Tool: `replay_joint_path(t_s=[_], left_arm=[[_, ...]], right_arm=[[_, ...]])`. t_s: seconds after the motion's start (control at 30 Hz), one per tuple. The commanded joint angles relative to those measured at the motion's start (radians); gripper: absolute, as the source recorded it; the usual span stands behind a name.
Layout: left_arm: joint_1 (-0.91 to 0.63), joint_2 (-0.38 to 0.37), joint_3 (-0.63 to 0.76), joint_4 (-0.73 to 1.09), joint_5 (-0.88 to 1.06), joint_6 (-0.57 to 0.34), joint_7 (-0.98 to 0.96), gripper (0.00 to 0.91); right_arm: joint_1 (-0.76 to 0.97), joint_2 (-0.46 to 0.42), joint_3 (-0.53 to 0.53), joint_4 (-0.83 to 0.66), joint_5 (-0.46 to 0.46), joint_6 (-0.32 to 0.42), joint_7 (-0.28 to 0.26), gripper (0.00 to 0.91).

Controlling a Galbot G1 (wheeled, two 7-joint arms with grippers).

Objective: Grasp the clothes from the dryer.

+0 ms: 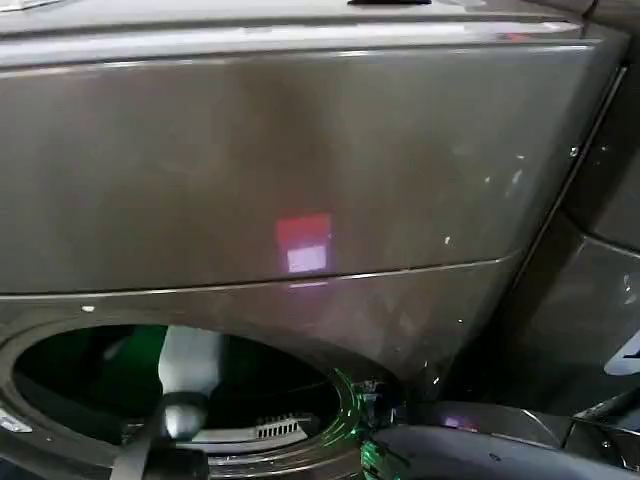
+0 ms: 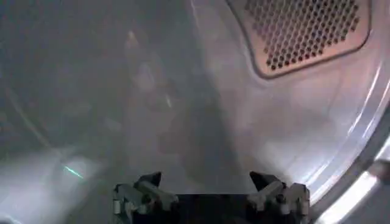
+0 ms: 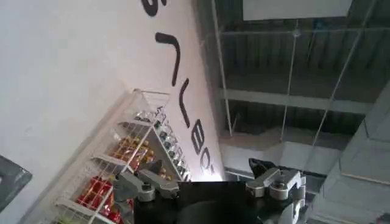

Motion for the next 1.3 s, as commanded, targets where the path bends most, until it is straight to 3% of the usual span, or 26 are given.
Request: replay_joint_path(t_s=[0.03, 0.23, 0.43, 0.9, 1.3], left_arm=[[-0.152, 0.026, 0.142, 0.223, 0.263, -0.078, 0.269, 0.907], [-0.2, 0.027, 0.168, 0.276, 0.544, -0.16, 0.294, 0.907], [-0.239, 0.039, 0.217, 0.339, 0.64, -0.214, 0.319, 0.907], [-0.25, 0.052, 0.373, 0.413, 0.7, -0.243, 0.325, 0.907], [-0.212, 0.034, 0.384, 0.434, 0.681, -0.222, 0.322, 0.907]], right_arm=[[0.001, 0.003, -0.001, -0.002, -0.001, 0.002, -0.001, 0.907], [0.0, 0.005, 0.002, -0.005, -0.003, 0.005, -0.002, 0.907], [0.003, 0.003, 0.001, -0.004, -0.005, 0.005, -0.003, 0.907], [0.01, 0.008, -0.002, -0.002, -0.008, 0.006, -0.008, 0.907], [0.011, 0.007, -0.004, -0.006, -0.012, 0.011, -0.012, 0.907]])
